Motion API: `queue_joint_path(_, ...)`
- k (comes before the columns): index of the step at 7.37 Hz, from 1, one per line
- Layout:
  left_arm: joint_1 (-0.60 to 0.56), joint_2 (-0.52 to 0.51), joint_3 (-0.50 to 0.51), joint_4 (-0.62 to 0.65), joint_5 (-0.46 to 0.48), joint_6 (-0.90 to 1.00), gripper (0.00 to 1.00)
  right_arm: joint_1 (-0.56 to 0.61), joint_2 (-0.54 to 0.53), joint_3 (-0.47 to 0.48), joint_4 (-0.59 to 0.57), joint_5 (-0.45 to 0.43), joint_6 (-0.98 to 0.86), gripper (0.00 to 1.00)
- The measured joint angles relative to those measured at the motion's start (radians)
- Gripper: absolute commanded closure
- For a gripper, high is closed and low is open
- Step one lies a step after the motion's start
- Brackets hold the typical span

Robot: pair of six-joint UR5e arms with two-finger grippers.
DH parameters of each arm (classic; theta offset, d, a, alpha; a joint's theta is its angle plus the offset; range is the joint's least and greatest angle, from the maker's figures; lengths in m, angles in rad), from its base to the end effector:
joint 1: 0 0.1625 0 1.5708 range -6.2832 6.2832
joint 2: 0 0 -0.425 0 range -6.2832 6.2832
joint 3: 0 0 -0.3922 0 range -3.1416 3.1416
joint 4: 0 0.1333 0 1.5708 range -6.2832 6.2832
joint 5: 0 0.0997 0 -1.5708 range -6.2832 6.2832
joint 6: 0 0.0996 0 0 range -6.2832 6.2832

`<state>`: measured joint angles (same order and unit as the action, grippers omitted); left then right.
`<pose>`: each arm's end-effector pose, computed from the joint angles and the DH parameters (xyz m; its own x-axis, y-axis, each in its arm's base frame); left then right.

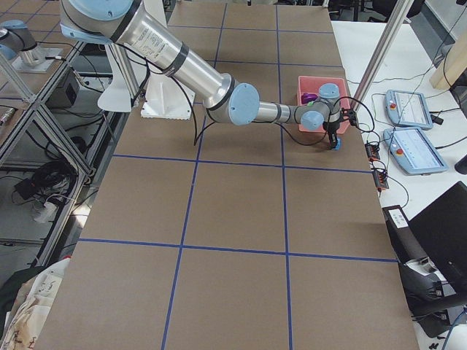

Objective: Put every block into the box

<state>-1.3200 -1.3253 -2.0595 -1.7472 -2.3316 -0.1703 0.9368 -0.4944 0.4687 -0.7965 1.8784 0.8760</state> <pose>0.0361 -0.4014 0.5056 0.6612 0.2954 -0.6896 -0.1163 0.9485 0.2948 -0.4523 -0.7893 0.3759 0.7468 -0.0143 0.6648 -0.2182 0.9391 0.2653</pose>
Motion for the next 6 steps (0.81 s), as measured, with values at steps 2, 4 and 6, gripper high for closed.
queue_joint_path(2, 0.002, 0.0, 0.003, 0.0, 0.0, 0.0, 0.0, 0.041, 0.006, 0.142, -0.095, 0.055, 0.007, 1.0)
queue_joint_path(4, 0.003, -0.001, 0.005, 0.0, 0.0, 0.0, 0.0, 0.067, 0.011, 0.385, -0.38, 0.097, 0.018, 1.0)
queue_joint_path(6, 0.004, -0.002, 0.008, 0.001, 0.0, -0.001, 0.0, 0.002, 0.036, 0.452, -0.45, 0.071, 0.145, 0.33)
